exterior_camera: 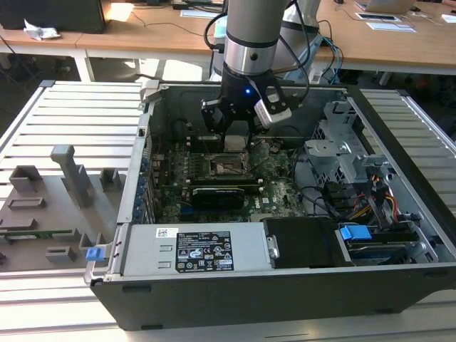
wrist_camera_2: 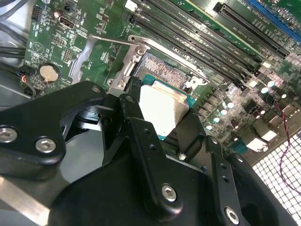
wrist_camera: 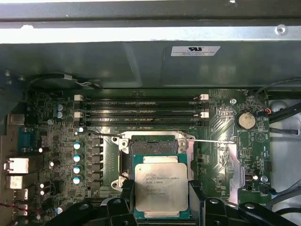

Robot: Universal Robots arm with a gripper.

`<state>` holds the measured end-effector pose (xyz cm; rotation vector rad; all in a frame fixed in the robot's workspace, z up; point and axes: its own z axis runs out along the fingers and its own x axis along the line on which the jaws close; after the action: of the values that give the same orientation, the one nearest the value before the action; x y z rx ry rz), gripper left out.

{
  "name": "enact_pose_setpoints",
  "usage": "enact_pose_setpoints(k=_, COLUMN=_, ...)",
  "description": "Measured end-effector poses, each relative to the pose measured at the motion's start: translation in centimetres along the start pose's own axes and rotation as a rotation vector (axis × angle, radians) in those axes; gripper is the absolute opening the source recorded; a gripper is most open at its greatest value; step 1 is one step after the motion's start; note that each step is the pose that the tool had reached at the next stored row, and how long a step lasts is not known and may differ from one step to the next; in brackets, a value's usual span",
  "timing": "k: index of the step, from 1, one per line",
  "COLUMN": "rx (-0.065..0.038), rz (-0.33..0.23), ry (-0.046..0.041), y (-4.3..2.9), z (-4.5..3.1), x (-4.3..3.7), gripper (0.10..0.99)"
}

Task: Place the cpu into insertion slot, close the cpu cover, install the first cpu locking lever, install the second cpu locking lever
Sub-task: 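Place the cpu into insertion slot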

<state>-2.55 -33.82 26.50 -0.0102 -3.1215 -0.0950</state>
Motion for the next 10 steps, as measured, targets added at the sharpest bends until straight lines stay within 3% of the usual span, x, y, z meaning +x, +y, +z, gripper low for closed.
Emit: enact_pose_setpoints(k=10, rx=0.002, rz=0.021, ry=-0.0013, y=-0.01, z=0.10, x=0.00, gripper=0.545)
